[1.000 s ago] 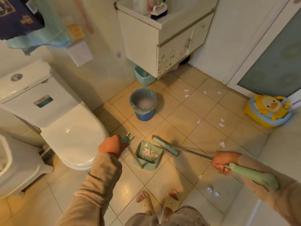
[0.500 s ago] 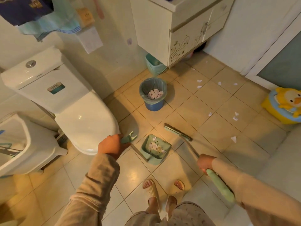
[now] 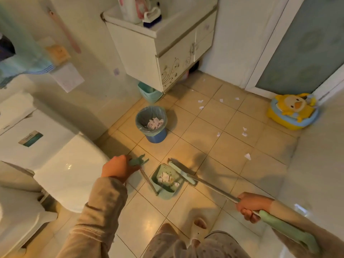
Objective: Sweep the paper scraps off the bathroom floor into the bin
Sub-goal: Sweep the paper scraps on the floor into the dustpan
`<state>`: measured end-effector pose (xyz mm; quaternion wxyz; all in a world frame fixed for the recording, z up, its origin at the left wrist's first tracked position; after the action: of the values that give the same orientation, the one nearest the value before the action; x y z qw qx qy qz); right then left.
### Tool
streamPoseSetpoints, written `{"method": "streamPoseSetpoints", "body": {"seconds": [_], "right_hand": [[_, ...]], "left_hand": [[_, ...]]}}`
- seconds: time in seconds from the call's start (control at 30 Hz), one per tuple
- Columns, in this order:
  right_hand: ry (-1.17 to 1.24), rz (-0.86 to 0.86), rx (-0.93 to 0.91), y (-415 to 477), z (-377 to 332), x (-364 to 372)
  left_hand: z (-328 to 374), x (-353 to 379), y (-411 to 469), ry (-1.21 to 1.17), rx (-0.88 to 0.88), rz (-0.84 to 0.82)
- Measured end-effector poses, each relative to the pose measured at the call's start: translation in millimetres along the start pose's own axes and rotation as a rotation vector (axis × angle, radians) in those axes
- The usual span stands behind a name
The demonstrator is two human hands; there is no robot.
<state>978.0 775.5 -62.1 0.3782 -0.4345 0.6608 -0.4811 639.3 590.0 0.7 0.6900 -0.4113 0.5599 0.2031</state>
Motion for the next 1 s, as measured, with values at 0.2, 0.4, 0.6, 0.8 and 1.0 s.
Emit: {"method": "streamPoseSetpoints", "body": {"seconds": [0.2,0.4,0.6,0.8,1.0], "right_hand": [[-0.018,0.169,-0.009,-6.2,12.2,-1.8],[0.215,0.372,-0.003,-11.1,18.1,16.3],[0.534,0.502,0.015,-30.7,17.9,65.0],[0.619,0.493,0.152,-32.8,30.0,133.0],[0.880,0.549,0.214,-44.9,62.4,185.9]], "left_hand": [[62.8,-12.8,35.0,0.150,0.277,-0.019],[112.5,-11.8,67.7,0.295,0.611,-0.076],[133.6,-11.5,75.1,0.469,0.936,-0.160],[151.9,-6.3,68.8,0.506,1.133,-0.138],[183.6,4.6,44.4,0.574,1.266,-0.124]]}}
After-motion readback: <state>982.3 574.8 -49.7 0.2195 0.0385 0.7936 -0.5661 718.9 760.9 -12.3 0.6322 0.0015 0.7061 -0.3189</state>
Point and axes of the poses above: each hand's wrist, its own y-axis towards the middle knuckle, its own x-axis out of the palm, z = x × y, the point moved 3 cm from there along y, towards the middle knuckle, and after that the axes turned 6 degrees about y, right-handed, at the moved point
